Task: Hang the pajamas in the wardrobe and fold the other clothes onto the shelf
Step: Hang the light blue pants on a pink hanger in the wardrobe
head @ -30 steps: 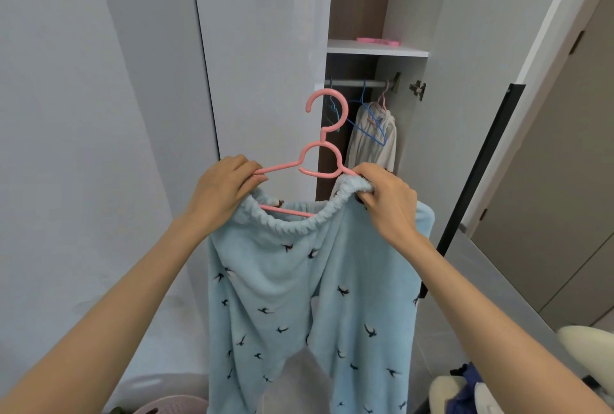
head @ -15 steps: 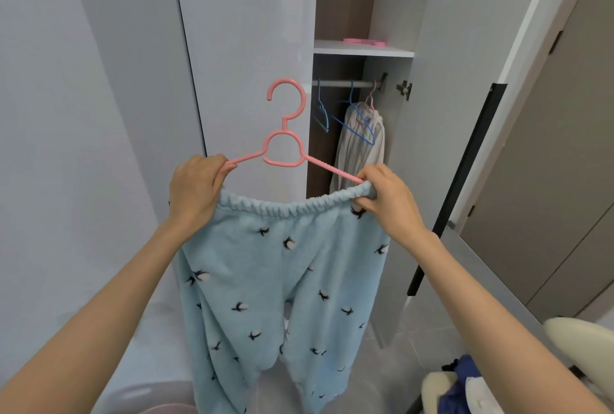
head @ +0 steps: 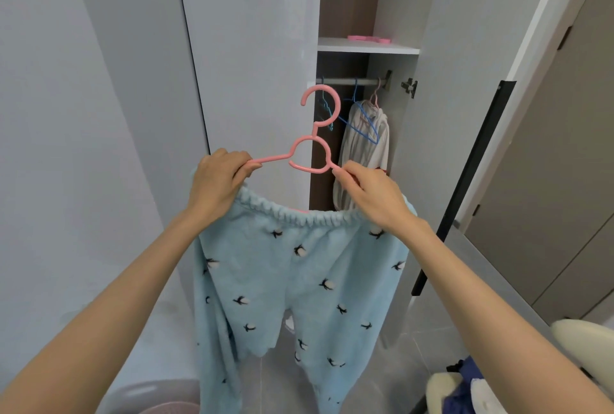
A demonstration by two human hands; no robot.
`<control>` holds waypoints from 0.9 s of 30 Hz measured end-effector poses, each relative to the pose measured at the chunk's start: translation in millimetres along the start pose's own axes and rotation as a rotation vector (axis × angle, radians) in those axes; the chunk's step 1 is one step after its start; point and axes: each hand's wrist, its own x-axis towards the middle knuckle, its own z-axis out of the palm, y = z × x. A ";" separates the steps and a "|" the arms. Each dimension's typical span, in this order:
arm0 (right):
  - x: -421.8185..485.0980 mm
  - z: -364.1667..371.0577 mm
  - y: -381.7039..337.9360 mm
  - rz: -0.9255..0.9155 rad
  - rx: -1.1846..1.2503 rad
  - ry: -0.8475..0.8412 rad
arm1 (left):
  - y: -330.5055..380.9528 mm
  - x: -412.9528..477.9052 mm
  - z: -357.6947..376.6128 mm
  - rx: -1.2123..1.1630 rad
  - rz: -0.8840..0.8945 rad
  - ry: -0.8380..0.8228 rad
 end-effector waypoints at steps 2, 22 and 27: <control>3.6 -4.7 0.7 0.018 0.058 0.044 | -3.0 8.4 -0.7 -0.090 -0.001 -0.108; 22.3 -27.0 11.2 0.468 0.347 0.102 | 40.1 34.1 47.3 -0.700 -0.307 -0.388; 25.1 -21.4 21.0 0.610 0.501 0.155 | 46.8 40.6 68.6 -0.713 -0.322 -0.518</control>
